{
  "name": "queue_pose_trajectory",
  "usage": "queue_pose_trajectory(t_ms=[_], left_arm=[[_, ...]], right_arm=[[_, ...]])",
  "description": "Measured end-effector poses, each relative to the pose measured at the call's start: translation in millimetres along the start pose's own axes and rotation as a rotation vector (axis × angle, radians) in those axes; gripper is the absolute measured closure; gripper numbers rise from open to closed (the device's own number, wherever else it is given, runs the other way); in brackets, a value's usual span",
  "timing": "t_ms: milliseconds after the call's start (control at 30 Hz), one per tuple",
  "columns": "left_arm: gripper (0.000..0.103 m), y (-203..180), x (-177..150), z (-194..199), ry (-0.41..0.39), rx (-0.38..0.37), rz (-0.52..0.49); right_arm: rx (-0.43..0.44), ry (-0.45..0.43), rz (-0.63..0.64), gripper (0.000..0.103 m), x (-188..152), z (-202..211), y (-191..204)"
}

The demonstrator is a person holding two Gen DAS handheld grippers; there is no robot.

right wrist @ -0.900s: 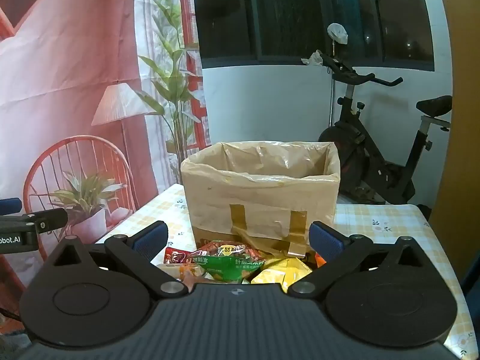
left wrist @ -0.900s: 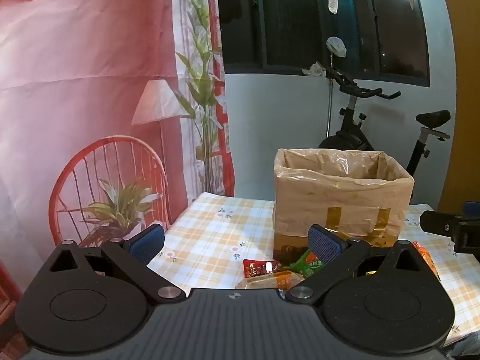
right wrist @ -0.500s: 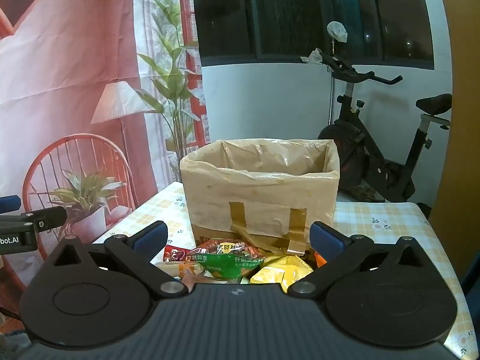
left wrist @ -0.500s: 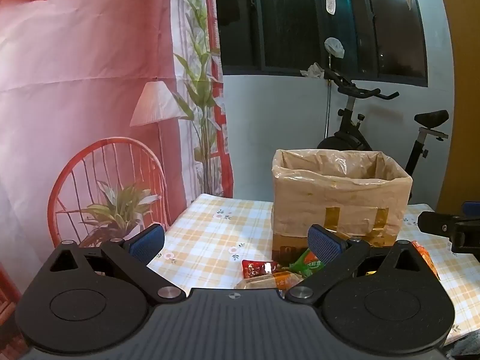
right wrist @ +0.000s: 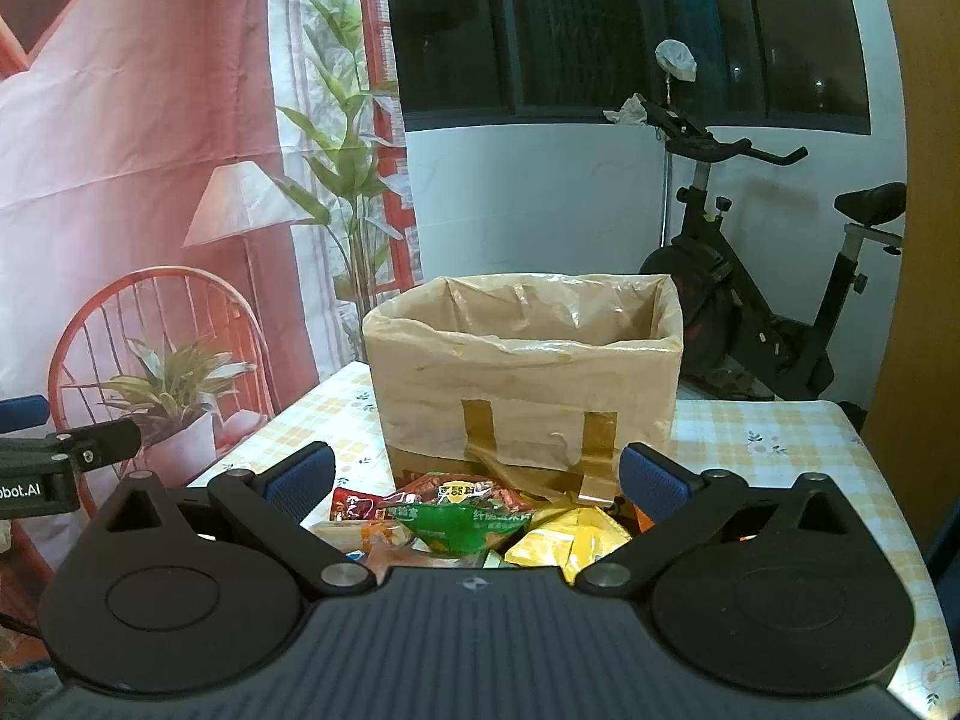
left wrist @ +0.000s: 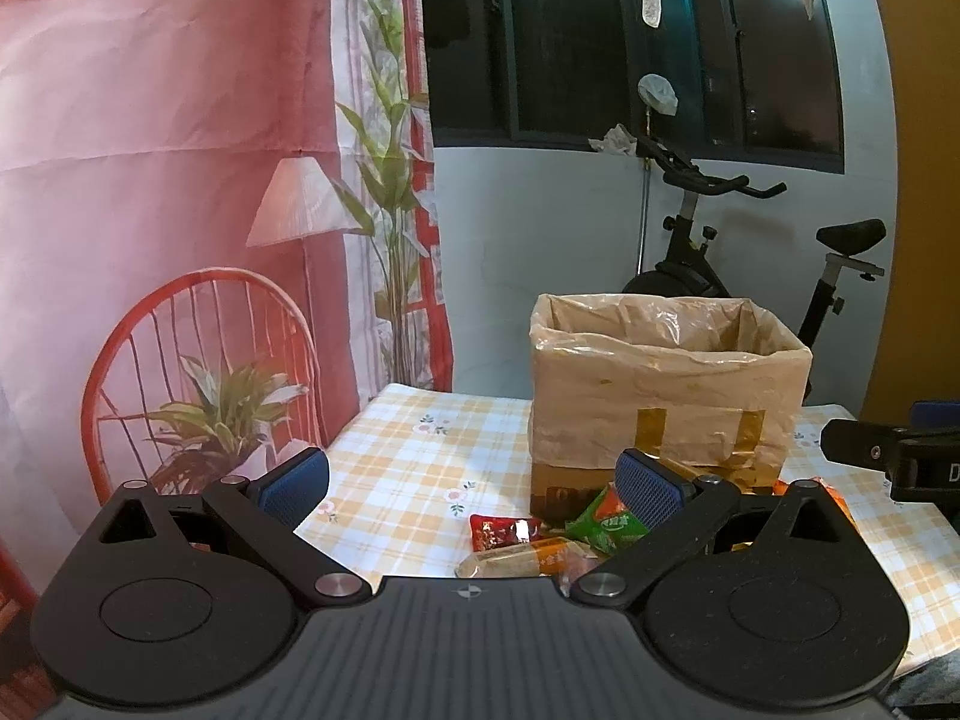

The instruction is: Organize snacks

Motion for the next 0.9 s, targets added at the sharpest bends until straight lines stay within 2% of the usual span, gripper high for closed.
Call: queue_pose_trajectory(t_ms=[900], left_arm=[[0.001,-2.0,-3.8,-2.5,0.008,0.0,0.006]], right_arm=[[0.003,0.005,0.0,0.0,-2.1,0.6,1.6]])
Point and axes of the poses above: each gripper's, at about its wrist camera, not at the fingertips, and z roughly against the way its jaws point, y to its left, x to its top, the point moved 9 cm from there along -z, roughly the way its jaws point, and after that the axes turned 12 degrees about z, right-handed, at the moved point
